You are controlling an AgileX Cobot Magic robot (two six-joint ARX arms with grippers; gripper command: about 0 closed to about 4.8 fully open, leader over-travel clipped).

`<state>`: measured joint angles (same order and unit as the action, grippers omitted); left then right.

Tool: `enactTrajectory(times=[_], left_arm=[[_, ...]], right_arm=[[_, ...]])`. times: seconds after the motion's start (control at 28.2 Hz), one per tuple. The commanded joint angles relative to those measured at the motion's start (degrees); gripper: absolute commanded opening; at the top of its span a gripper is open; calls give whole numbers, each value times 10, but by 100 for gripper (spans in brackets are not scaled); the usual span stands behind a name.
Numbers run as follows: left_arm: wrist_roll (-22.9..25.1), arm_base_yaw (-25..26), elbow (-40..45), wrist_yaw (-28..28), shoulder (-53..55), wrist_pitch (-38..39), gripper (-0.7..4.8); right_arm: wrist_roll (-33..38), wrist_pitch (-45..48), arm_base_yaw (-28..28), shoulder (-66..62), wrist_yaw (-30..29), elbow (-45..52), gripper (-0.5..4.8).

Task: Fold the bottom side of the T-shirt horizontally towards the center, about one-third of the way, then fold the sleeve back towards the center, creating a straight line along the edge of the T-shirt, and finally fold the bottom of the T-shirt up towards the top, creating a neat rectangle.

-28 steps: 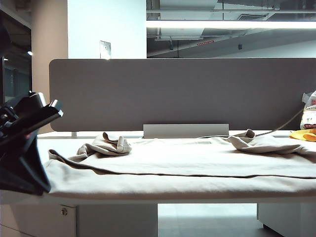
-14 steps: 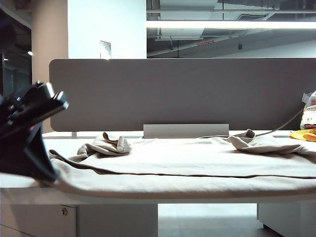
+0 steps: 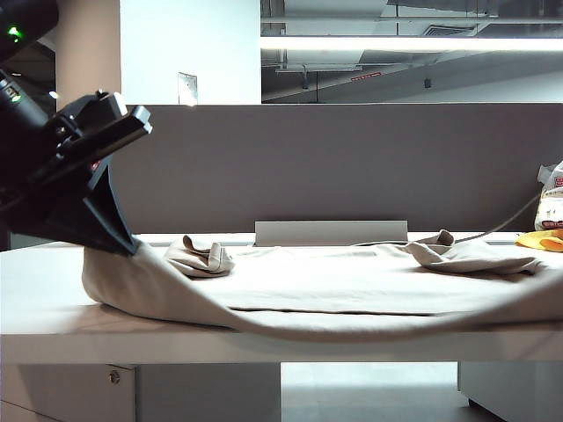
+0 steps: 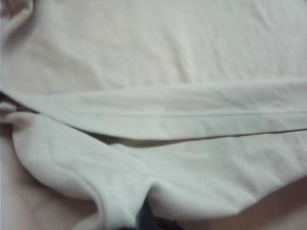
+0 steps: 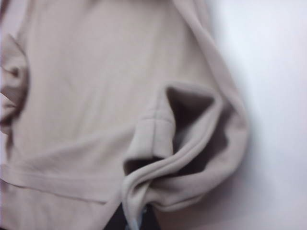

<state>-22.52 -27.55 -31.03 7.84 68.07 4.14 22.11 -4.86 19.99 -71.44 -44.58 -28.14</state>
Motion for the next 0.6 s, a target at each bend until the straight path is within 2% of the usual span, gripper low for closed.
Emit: enactTrajectory(times=[0.04,0.14,0.32,0.46,0.6], left_arm=[[24,0,-17,-16,-1,12,-6],[37,3,-31,-18,-1,17,-6],[47,46,-58,-11,0,19,-6],[66,91,-87,20,4,29,-6],[85,104,-114,26,27,35,-6]], right_arm=[[10,12,0,3,-6,-31,-1],[19,13,0,2,-5,-54,-1],[29,21,0,2,-3,-84,-1],[35,26,-1,0,1,-98,-1],[37,31,-18,-12,16,-110,-1]])
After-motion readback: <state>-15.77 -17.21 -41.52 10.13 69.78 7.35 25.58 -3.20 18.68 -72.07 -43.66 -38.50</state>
